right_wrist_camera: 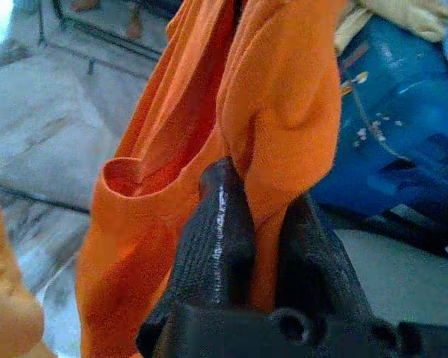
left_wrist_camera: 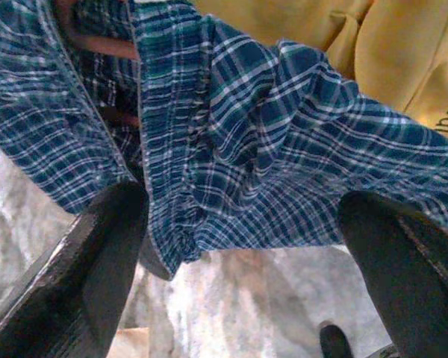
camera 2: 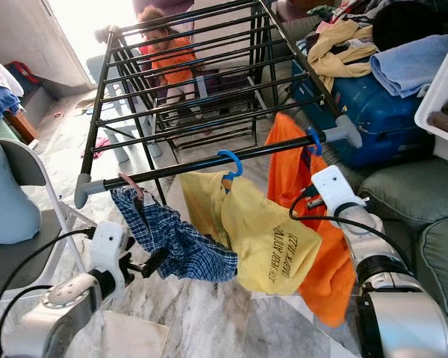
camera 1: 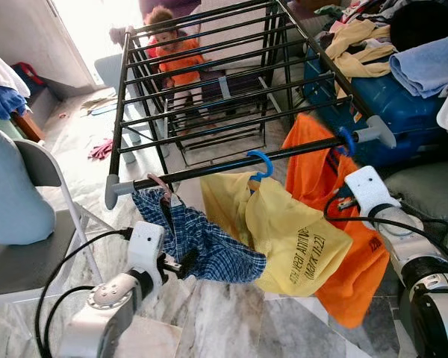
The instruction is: Hang hanger
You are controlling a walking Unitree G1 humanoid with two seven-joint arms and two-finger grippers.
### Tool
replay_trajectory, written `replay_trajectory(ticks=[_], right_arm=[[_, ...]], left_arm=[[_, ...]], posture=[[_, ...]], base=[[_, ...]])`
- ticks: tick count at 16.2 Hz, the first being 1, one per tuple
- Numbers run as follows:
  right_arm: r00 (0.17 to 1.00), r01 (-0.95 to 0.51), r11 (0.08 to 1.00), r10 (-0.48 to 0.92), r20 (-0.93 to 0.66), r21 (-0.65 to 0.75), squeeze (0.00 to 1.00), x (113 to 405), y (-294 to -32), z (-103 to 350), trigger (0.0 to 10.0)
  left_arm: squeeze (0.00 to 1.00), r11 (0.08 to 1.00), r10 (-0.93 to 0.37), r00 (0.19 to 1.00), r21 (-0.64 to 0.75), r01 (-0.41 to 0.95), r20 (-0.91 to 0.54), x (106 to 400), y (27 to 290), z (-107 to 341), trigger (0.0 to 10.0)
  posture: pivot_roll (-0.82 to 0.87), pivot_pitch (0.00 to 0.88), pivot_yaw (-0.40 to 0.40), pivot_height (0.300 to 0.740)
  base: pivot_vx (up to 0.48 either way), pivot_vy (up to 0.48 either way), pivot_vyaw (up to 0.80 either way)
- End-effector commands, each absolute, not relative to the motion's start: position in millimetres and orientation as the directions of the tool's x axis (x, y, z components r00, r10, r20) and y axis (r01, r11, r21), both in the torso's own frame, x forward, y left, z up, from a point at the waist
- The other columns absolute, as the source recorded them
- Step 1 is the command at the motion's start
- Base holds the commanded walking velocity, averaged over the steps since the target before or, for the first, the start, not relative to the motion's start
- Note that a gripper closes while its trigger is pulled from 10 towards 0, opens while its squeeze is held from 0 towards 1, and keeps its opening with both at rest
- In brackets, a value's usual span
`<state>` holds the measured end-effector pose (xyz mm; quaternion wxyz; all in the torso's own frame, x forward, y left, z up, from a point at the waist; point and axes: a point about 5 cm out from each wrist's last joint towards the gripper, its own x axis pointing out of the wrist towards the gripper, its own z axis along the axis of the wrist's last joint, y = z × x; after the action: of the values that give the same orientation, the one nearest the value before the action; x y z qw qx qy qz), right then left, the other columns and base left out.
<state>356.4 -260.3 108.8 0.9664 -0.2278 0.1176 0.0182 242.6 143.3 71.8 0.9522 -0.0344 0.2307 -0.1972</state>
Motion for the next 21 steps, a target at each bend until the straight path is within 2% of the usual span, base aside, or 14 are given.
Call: replay_trajectory(ticks=[1,3,4,5,11,17,19,21], right_arm=[[0.991,-0.054,0.909,-0.002,-0.133,-0.414,0.0,366,-253,128,0.0],[0.995,-0.027,0.926,-0.012,-0.099,-0.378,0.0,362,-252,124,0.3],[0.997,0.0,0.938,-0.027,-0.073,-0.347,0.0,357,-251,120,9.5],[0.998,0.008,0.943,-0.029,-0.06,-0.332,0.0,354,-250,117,10.0],[0.997,0.069,0.967,-0.077,-0.022,-0.247,0.0,310,-241,86,10.0],[0.994,0.089,0.967,-0.1,-0.036,-0.239,0.0,282,-232,81,10.0],[0.985,0.15,0.958,-0.166,-0.045,-0.244,0.0,266,-236,85,10.0],[0.986,0.135,0.964,-0.153,-0.061,-0.231,0.0,260,-232,84,10.0]], left_arm=[[0.0,0.929,-0.368,0.824,-0.133,0.345,-0.431,244,147,71,10.0],[0.0,0.927,-0.375,0.828,-0.141,0.348,-0.416,246,140,70,10.0],[0.0,0.922,-0.387,0.834,-0.154,0.355,-0.393,248,136,72,10.0],[0.0,0.921,-0.388,0.837,-0.159,0.354,-0.385,249,134,72,10.0],[0.0,0.95,-0.311,0.895,-0.139,0.28,-0.321,257,133,73,10.0],[0.0,0.966,-0.254,0.925,-0.121,0.228,-0.284,261,133,74,10.0],[0.0,0.979,-0.198,0.945,-0.107,0.176,-0.258,263,140,77,10.0],[0.0,0.982,-0.179,0.951,-0.102,0.157,-0.252,263,144,78,10.0]], posture=[[-0.08,0.0,0.123,0.74],[-0.1,0.0,0.113,0.74],[-0.12,0.0,0.107,0.74],[-0.13,0.0,0.105,0.74],[-0.17,0.0,0.096,0.74],[-0.19,0.0,0.078,0.74],[-0.19,0.0,0.071,0.74],[-0.19,0.0,0.071,0.74]], base=[[0.0,0.0,0.0],[0.0,0.0,0.0],[0.0,0.0,0.0],[0.0,0.0,0.0],[0.0,0.0,0.0],[0.0,0.0,0.0],[0.0,0.0,0.0],[0.0,0.0,0.0]])
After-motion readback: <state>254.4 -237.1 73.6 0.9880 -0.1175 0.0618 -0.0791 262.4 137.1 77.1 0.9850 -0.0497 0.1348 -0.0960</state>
